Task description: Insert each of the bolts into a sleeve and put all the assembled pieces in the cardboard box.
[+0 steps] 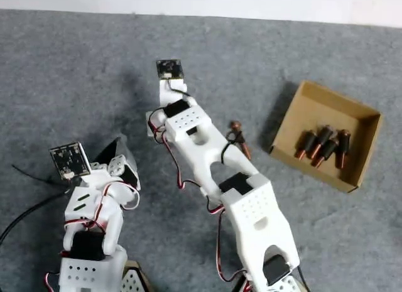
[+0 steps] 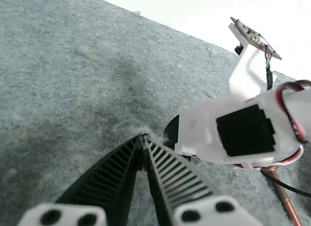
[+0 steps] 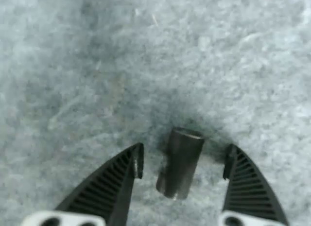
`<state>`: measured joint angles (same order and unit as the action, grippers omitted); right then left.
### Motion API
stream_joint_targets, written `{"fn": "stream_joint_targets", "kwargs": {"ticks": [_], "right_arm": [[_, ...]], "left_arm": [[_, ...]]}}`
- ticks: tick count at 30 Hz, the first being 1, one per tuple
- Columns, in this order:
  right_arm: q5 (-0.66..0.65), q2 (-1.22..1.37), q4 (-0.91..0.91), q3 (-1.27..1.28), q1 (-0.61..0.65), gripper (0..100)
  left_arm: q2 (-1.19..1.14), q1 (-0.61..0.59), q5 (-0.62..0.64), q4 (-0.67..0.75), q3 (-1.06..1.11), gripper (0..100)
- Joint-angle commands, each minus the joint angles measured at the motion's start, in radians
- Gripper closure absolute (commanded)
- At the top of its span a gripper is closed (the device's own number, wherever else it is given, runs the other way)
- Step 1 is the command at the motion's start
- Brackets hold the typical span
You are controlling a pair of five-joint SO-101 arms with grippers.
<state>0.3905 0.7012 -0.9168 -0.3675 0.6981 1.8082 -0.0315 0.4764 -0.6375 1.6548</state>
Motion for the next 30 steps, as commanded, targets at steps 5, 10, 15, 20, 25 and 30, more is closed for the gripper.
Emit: {"fn": "stream_joint_targets", "kwargs": {"ticks": [5, 10, 15, 20, 25, 30], "right_arm": [[0.020, 0.001, -0.107, -0.021, 0.004, 84.9], [0.014, -0.004, -0.150, -0.021, 0.002, 98.2], [0.006, -0.010, -0.196, -0.027, -0.004, 99.4], [-0.153, -0.110, -0.361, -0.159, -0.002, 99.4], [-0.158, -0.275, -0.409, -0.140, -0.048, 99.4], [-0.160, -0.417, -0.366, -0.001, -0.108, 99.4]], "left_arm": [[0.005, 0.007, -0.005, 0.023, -0.005, 99], [0.005, 0.005, -0.006, 0.023, -0.005, 99], [0.005, 0.005, -0.006, 0.023, -0.005, 99], [0.005, 0.005, -0.006, 0.023, -0.005, 99], [0.005, 0.005, -0.006, 0.023, -0.005, 99], [0.005, 0.005, -0.006, 0.023, -0.005, 99]]}}
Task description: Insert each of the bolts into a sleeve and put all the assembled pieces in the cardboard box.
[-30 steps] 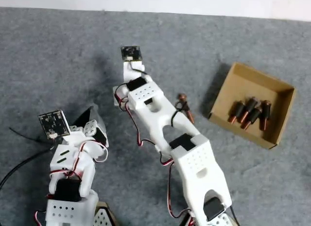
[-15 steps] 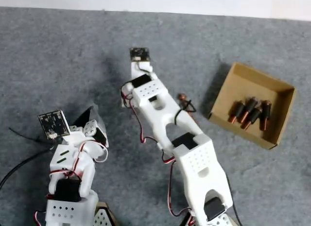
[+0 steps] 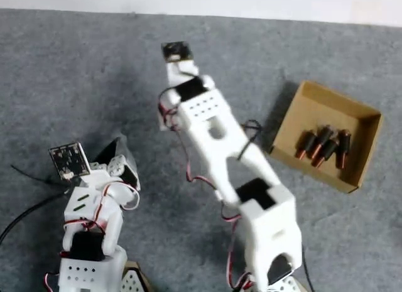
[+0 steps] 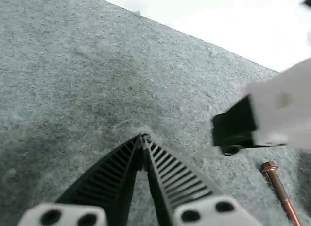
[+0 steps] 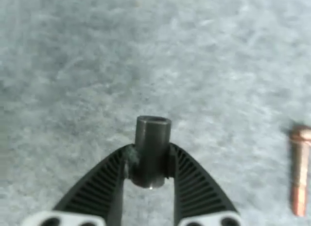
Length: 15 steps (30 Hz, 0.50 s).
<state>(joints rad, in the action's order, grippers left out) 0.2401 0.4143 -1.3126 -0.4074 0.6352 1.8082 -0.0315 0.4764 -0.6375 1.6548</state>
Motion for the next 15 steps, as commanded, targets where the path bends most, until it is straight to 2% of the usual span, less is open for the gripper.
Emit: {"fn": "stream_joint_targets", "kwargs": {"ticks": [1, 5, 10, 15], "right_arm": [[-0.009, -0.160, 0.048, 0.074, -0.053, 99.4], [-0.009, -0.315, 0.143, 0.254, -0.070, 99.4], [-0.011, -0.541, 0.335, 0.595, -0.076, 99.4], [-0.144, -0.779, 0.568, 0.964, -0.137, 99.4]], "left_arm": [[0.005, 0.005, -0.006, 0.023, -0.005, 99], [0.005, 0.005, -0.008, 0.023, -0.005, 99], [0.005, 0.005, -0.008, 0.023, -0.005, 99], [0.005, 0.004, -0.008, 0.023, -0.005, 99]]}}
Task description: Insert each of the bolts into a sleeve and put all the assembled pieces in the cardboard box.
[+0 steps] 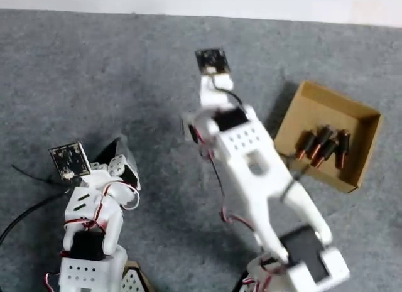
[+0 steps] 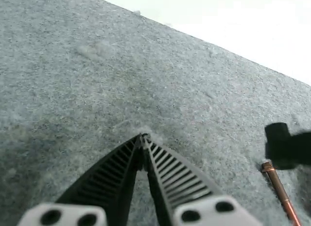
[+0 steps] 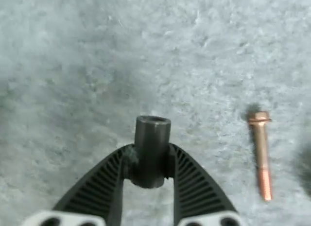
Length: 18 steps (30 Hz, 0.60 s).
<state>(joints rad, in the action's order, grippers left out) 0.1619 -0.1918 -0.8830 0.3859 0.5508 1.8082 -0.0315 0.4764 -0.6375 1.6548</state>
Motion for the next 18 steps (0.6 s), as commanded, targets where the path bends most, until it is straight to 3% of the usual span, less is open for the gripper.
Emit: {"fn": "stream_joint_targets", "kwargs": {"ticks": [1, 8, 18], "right_arm": [[-0.081, -0.219, 0.182, 0.246, -0.071, 99.4], [-0.092, -0.582, 0.364, 0.647, -0.237, 99.4], [-0.092, -1.185, 0.372, 1.098, -0.381, 99.4]], "left_arm": [[0.005, 0.004, -0.008, 0.023, -0.005, 99], [0.005, 0.007, -0.006, 0.023, -0.005, 99], [0.001, 0.085, -0.006, 0.017, -0.048, 99]]}}
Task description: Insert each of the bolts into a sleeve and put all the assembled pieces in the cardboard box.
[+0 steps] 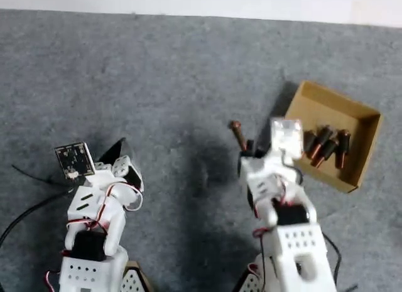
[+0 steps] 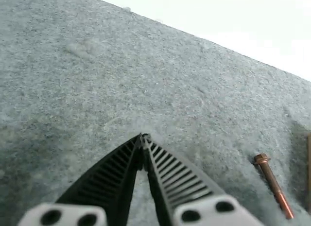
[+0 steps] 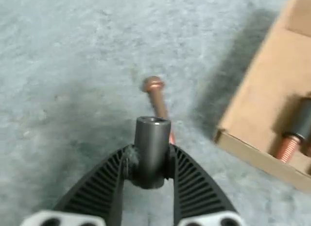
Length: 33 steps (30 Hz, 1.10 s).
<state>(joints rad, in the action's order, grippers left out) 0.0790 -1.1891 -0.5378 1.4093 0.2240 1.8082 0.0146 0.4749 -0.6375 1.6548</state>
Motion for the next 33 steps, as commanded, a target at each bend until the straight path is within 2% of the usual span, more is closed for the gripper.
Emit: {"fn": "stream_joint_targets", "kwargs": {"ticks": [1, 5, 9, 12, 16, 21, 23, 29, 33], "right_arm": [[-0.009, -0.252, 0.018, 0.111, -0.077, 99.4], [-0.009, -0.501, -0.163, 0.203, -0.153, 99.4], [-0.011, -0.670, -0.332, 0.208, -0.211, 99.4], [-0.011, -0.618, -0.329, 0.208, -0.283, 99.4], [-0.006, -0.648, -0.329, 0.213, -0.340, 99.4], [-0.008, -0.650, -0.314, 0.214, -0.343, 99.4], [-0.009, -0.650, -0.269, 0.214, -0.344, 99.4], [-0.009, -0.650, -0.240, 0.219, -0.341, 99.4], [-0.011, -0.650, -0.237, 0.219, -0.340, 99.4]], "left_arm": [[-0.004, 0.053, -0.005, 0.000, -0.090, 99], [-0.015, 0.159, -0.003, -0.126, -0.219, 99], [-0.174, 0.251, -0.054, 0.041, -0.297, 99], [-0.450, 0.315, -0.057, 0.150, -0.446, 99], [-0.947, 0.429, -0.054, 0.158, -0.731, 99], [-1.503, 0.516, 0.098, 0.157, -1.063, 99], [-1.666, 0.538, 0.164, 0.155, -1.188, 95], [-1.952, 0.555, 0.276, 0.155, -1.429, 74], [-2.071, 0.524, 0.336, 0.153, -1.541, 73]]}}
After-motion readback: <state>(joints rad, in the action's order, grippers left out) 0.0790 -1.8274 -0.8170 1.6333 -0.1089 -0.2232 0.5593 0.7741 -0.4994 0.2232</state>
